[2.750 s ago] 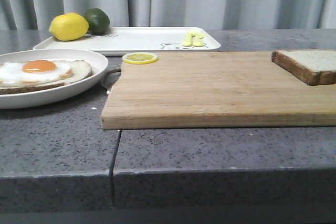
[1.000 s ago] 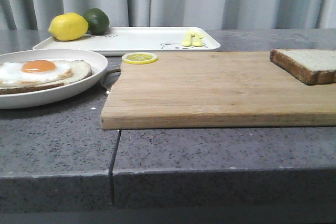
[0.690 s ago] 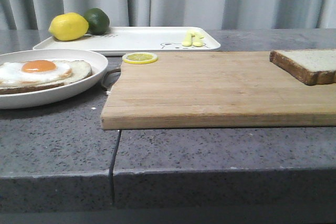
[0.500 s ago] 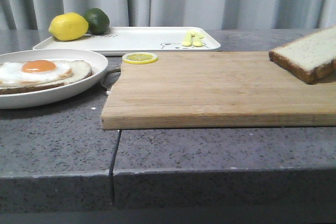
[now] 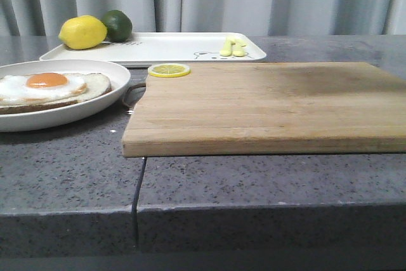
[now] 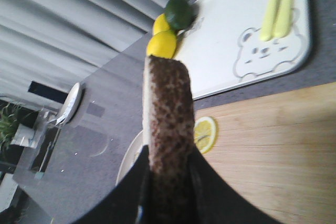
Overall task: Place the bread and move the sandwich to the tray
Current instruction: 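Lift the bread with the right gripper toward the egg plate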
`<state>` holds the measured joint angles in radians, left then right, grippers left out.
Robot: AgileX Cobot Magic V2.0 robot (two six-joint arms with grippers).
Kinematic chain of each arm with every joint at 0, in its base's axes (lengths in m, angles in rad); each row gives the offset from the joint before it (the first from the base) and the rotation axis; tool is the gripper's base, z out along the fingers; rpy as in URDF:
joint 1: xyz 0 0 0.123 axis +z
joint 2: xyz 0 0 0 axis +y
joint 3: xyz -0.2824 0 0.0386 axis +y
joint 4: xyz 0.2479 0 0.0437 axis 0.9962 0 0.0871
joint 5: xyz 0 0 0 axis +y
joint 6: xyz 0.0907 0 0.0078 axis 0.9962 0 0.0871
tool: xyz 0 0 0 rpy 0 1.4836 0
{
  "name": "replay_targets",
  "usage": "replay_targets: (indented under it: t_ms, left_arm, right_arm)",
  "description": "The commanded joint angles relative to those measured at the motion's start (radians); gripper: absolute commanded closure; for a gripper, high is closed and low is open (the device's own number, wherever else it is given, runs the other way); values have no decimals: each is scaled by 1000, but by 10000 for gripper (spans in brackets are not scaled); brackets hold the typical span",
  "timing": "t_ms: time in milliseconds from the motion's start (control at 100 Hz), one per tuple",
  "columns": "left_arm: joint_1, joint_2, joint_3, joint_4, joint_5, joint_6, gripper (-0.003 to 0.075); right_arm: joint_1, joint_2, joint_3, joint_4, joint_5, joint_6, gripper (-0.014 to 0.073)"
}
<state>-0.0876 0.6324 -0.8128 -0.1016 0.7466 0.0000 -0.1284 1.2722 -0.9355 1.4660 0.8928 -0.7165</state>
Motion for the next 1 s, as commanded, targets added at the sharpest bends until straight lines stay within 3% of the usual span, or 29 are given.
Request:
replay_targets:
  t_ms: [0, 240, 420, 650, 990]
  left_arm:
    - [-10, 8, -37, -11, -74, 0, 164]
    - [-10, 8, -37, -11, -74, 0, 164]
    - [-10, 8, -37, -11, -74, 0, 164]
    - [-10, 8, -37, -11, -74, 0, 164]
    - [-10, 8, -37, -11, -74, 0, 164]
  right_arm:
    - [126, -27, -33, 119, -102, 2, 646]
    - [430, 17, -33, 283, -411, -1, 646]
    - [593, 104, -55, 358, -506, -28, 646]
    - [710, 233, -140, 409, -514, -28, 646]
    - [800, 390, -286, 414, -526, -28, 646]
